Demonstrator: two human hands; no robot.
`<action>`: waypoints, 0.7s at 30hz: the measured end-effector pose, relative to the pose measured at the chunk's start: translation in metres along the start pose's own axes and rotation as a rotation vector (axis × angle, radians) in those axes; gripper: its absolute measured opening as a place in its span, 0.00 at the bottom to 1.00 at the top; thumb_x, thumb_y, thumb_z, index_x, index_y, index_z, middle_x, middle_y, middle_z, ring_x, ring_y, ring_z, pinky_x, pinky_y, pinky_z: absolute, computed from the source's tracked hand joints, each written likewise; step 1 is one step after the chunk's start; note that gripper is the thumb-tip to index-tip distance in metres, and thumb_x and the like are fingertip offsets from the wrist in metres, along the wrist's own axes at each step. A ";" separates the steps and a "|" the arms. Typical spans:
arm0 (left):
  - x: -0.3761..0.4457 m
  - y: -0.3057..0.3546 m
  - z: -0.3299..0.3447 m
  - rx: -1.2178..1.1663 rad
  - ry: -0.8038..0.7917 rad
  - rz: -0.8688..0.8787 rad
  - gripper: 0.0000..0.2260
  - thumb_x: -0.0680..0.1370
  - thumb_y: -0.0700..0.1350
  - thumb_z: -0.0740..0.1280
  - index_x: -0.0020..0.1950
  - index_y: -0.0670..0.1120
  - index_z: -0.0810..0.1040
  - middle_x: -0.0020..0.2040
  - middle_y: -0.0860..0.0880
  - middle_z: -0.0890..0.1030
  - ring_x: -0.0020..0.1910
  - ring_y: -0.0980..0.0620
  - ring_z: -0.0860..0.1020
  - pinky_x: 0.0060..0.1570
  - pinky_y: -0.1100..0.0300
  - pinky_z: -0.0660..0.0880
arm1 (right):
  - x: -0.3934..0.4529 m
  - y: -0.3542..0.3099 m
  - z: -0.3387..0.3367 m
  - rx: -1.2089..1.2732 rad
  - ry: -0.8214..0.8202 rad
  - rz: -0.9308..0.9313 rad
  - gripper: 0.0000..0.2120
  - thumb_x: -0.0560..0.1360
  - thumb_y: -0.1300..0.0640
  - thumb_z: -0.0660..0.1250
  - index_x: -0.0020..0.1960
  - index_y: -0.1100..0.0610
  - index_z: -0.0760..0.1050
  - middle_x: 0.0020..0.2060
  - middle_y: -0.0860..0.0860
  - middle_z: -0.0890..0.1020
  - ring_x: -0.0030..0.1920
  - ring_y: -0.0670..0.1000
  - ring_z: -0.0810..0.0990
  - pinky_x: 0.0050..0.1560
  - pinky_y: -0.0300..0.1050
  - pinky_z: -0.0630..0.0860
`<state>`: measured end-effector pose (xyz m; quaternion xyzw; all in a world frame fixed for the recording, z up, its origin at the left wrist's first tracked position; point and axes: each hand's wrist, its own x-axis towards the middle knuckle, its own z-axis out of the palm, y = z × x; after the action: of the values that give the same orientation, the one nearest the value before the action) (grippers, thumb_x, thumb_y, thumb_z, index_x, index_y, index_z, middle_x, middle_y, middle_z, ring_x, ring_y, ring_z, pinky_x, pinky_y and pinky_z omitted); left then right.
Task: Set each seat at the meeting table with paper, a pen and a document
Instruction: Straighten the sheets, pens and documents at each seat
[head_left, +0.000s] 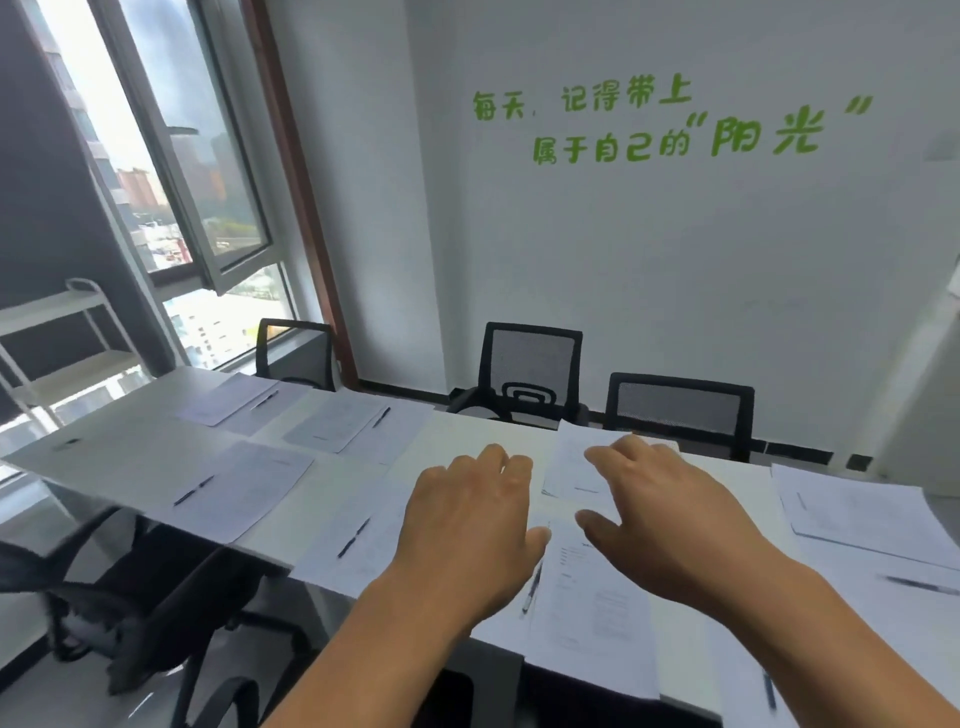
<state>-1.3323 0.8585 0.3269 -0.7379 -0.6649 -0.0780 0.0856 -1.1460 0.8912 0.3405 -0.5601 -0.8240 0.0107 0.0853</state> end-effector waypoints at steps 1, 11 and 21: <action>0.005 -0.013 0.006 -0.007 -0.019 0.022 0.26 0.85 0.63 0.63 0.80 0.53 0.68 0.73 0.52 0.76 0.67 0.47 0.78 0.67 0.49 0.76 | 0.007 -0.009 0.007 -0.009 -0.014 0.017 0.26 0.84 0.37 0.61 0.78 0.47 0.67 0.73 0.45 0.74 0.70 0.52 0.74 0.65 0.47 0.77; 0.060 -0.058 0.078 -0.158 -0.226 0.182 0.28 0.83 0.63 0.64 0.81 0.55 0.66 0.74 0.54 0.74 0.68 0.48 0.76 0.66 0.49 0.75 | 0.041 -0.006 0.057 -0.052 -0.164 0.198 0.23 0.83 0.37 0.62 0.74 0.47 0.69 0.68 0.44 0.75 0.66 0.51 0.75 0.61 0.47 0.78; 0.099 -0.037 0.161 -0.162 -0.546 0.245 0.34 0.81 0.60 0.68 0.85 0.55 0.62 0.80 0.54 0.68 0.73 0.47 0.74 0.69 0.49 0.74 | 0.076 0.050 0.129 -0.017 -0.326 0.202 0.22 0.83 0.39 0.61 0.71 0.49 0.71 0.63 0.46 0.76 0.62 0.53 0.76 0.58 0.49 0.78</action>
<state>-1.3587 0.9953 0.1935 -0.8107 -0.5610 0.0813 -0.1462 -1.1467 0.9903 0.2171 -0.6316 -0.7664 0.1029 -0.0556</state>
